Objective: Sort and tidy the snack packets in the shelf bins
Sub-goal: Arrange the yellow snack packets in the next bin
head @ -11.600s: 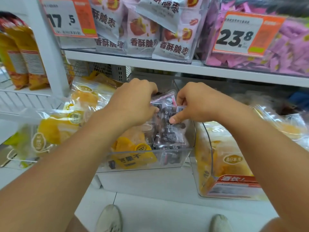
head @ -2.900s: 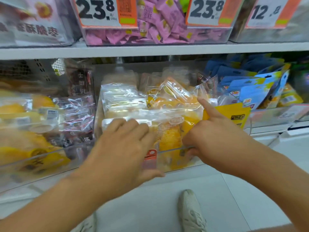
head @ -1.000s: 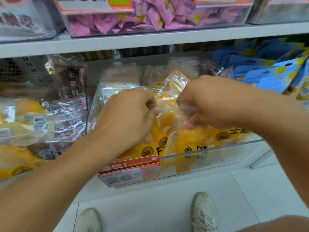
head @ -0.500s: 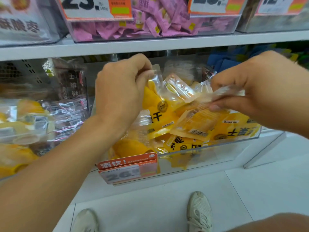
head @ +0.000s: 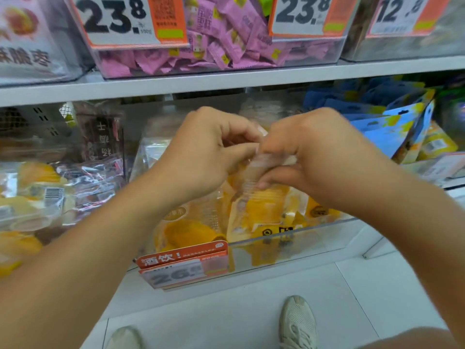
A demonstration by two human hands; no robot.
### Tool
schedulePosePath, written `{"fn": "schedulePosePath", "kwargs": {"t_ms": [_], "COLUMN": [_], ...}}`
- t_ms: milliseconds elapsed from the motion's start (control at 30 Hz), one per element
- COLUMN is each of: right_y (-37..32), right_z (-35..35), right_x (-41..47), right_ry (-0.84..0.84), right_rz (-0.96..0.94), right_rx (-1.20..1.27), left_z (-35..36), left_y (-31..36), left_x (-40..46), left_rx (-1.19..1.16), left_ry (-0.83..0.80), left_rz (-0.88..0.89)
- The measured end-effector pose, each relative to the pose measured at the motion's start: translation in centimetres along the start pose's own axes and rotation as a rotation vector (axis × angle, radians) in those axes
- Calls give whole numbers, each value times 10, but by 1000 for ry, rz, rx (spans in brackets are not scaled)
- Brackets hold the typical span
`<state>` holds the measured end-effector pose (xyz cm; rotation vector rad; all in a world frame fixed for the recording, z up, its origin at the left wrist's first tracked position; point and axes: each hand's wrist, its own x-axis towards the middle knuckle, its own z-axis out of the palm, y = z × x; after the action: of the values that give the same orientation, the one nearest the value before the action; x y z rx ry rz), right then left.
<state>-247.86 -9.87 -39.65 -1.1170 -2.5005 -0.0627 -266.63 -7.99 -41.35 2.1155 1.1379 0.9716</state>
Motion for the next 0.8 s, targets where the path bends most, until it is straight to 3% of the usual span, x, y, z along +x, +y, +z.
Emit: {"fn": "schedulePosePath", "kwargs": {"t_ms": [133,233,333,500,600,667,800], "right_y": [-2,-5,-1,17,19,16,6], "right_z": [14,24,30,9,13,20,26], "right_x": [3,1,4,3,-2,-4,-4], "right_ry": [90,-6,-25,208,285,319,484], "right_rz": [-12,104,183,213,210,189,71], "right_rx": [-28,183,226,259,348,375,279], "left_z": [-3,5,4,-9,2,7,5], "left_y": [-2,-1,-2,-18,-20,-14,-14], "left_x": [-4,-13,-14,-22,-26,-26,-24], "left_rx": [-142,-260,-422,152,394,455,299], "left_ry": [-34,23,86,-155,-143,-75,-84], "left_rz": [-158,-192,-268,-255,-224,-230,-269]}}
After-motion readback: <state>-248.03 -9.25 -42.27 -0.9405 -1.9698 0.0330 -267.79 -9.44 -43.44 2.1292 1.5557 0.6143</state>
